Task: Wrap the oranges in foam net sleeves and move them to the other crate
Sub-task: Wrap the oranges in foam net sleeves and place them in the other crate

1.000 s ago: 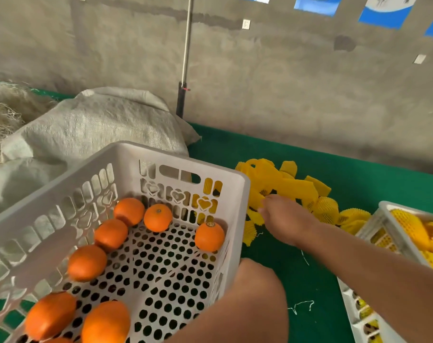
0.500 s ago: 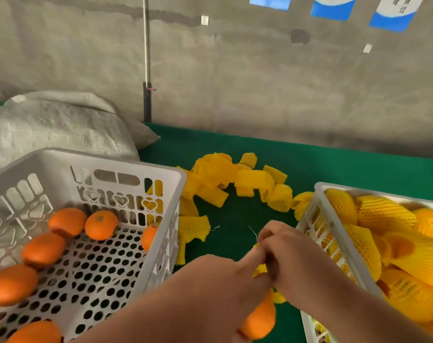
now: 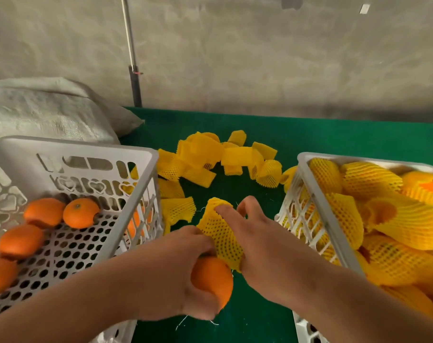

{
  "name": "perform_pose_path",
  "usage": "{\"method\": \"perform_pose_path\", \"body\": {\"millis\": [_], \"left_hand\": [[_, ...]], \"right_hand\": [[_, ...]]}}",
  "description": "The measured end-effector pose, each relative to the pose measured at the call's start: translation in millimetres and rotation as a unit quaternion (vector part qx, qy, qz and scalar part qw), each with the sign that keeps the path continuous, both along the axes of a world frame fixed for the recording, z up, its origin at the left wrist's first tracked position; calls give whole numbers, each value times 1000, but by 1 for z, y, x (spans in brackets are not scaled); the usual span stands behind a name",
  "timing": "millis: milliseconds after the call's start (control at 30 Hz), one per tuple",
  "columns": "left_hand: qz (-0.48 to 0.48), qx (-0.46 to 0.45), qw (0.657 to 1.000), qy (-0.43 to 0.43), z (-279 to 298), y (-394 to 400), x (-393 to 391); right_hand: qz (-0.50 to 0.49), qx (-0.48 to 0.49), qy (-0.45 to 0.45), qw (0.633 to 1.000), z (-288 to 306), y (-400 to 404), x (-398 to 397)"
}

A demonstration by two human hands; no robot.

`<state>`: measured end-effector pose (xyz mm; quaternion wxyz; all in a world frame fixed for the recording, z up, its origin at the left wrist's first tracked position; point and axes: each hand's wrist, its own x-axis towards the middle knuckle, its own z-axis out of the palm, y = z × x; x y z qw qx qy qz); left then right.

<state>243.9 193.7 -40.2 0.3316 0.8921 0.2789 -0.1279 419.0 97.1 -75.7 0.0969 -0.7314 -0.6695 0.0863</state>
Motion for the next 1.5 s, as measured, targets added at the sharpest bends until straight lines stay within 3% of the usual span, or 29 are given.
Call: {"method": "perform_pose_path", "body": {"millis": [100, 233, 333, 467, 600, 767, 900, 1000, 1133, 1233, 1500], "left_hand": [[97, -126, 981, -109, -5, 10, -3], [152, -136, 959, -197, -11, 21, 0], [207, -90, 949, -222, -12, 23, 0], [199, 2, 952, -231, -10, 18, -3], [195, 115, 946, -233, -13, 12, 1], [198, 132, 925, -298, -8, 10, -1], [247, 207, 893, -313, -2, 12, -4], [251, 240, 875, -336, 3, 13, -3], [241, 269, 862, -354, 7, 10, -4], [191, 304, 863, -356, 10, 3, -2], [113, 354, 875, -309, 9, -5, 3]], "right_hand": [[3, 22, 21, 1000, -3, 1, -2], [-14, 42, 50, 998, -3, 2, -2], [-7, 63, 87, 994, -1, 0, -10], [-9, 99, 97, 990, 7, -2, -18], [-7, 133, 50, 990, 18, -7, -28], [17, 137, 0, 990, 30, -10, -37], [79, 163, -17, 983, 35, -10, -42], [103, 210, 44, 971, 37, -11, -37], [-38, 312, 196, 929, 37, -12, -23], [-88, 241, 274, 927, 35, -12, -24], [-126, 225, 282, 924, 33, -11, -33]]}}
